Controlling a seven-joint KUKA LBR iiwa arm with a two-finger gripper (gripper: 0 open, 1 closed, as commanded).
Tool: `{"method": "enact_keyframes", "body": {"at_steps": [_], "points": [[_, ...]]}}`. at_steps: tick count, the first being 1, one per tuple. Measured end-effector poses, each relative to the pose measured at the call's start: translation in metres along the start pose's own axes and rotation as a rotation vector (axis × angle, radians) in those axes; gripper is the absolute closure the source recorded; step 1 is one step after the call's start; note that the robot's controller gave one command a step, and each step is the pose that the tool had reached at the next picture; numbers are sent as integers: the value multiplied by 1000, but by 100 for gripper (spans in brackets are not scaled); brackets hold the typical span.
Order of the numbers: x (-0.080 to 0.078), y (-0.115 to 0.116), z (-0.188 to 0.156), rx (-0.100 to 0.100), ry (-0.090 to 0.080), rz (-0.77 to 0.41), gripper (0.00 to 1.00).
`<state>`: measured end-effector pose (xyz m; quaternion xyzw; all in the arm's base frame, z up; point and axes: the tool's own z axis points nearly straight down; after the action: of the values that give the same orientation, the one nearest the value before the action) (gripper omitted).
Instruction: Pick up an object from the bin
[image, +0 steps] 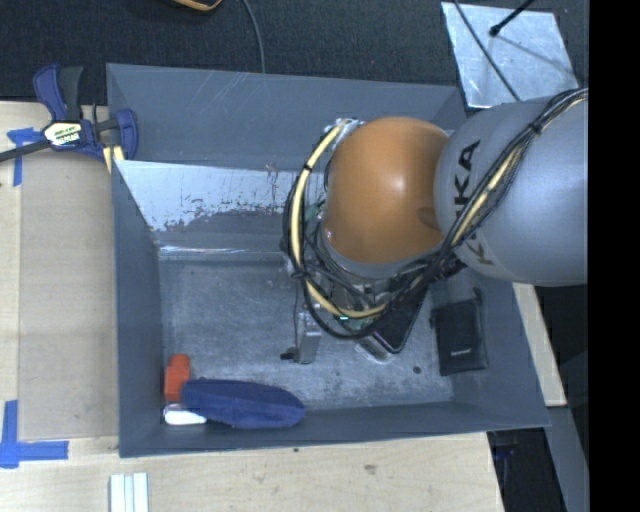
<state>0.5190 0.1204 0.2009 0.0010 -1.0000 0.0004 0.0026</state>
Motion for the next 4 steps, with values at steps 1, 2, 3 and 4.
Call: {"method": "enact_keyframes", "body": {"at_steps": [1, 2, 3, 4], "points": [[-23, 58, 132, 0, -2, 64, 0], [-16, -17, 73, 2, -11, 113, 0], [-12, 34, 132, 0, -3, -40, 0], [-12, 77, 36, -4, -16, -178, 0]]}}
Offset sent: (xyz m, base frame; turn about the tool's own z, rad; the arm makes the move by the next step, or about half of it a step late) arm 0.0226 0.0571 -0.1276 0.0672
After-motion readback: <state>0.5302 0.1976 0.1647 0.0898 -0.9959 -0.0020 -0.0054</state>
